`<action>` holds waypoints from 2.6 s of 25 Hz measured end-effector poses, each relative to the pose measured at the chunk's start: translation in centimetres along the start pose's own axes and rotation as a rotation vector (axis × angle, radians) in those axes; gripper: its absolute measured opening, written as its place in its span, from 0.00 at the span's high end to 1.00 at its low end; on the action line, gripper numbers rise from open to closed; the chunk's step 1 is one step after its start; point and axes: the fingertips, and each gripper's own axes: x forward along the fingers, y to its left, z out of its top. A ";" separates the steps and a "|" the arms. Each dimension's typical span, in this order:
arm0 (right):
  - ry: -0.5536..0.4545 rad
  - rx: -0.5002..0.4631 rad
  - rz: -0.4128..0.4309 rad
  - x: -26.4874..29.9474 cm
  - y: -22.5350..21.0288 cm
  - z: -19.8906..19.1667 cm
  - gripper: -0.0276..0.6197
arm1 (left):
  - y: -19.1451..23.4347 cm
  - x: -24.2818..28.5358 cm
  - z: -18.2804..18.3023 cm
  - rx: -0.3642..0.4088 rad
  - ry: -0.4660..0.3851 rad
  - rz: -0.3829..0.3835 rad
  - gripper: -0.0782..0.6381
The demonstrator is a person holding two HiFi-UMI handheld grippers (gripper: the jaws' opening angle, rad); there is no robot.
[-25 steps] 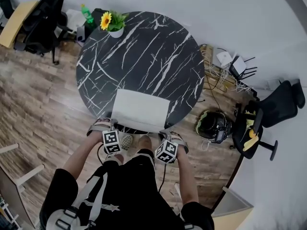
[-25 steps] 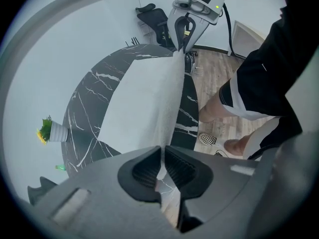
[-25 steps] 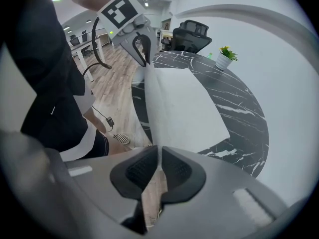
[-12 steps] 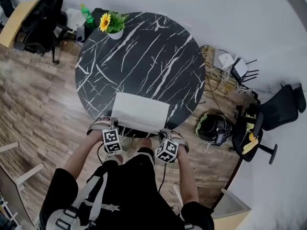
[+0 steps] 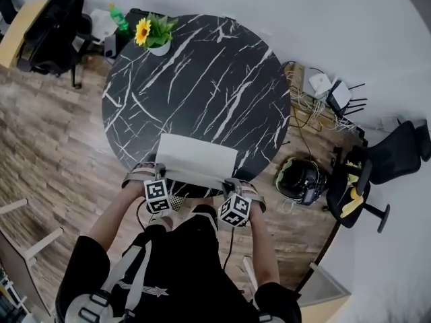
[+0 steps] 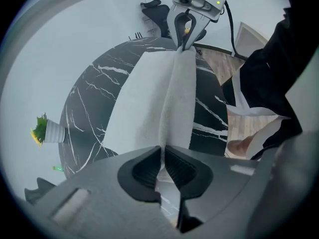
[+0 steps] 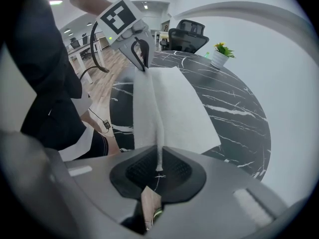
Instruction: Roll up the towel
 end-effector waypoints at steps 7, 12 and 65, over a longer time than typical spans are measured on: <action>-0.025 0.044 0.036 0.4 -0.6 0.1 0.90 | 0.4 0.6 0.2 -0.019 -0.026 -0.007 0.84; -0.016 0.038 0.031 0.5 -0.5 0.1 0.90 | 0.6 0.5 0.1 -0.026 -0.031 0.019 0.83; -0.037 -0.020 -0.080 0.5 1.6 0.4 0.77 | -1.8 0.2 0.4 -0.068 -0.037 0.008 0.69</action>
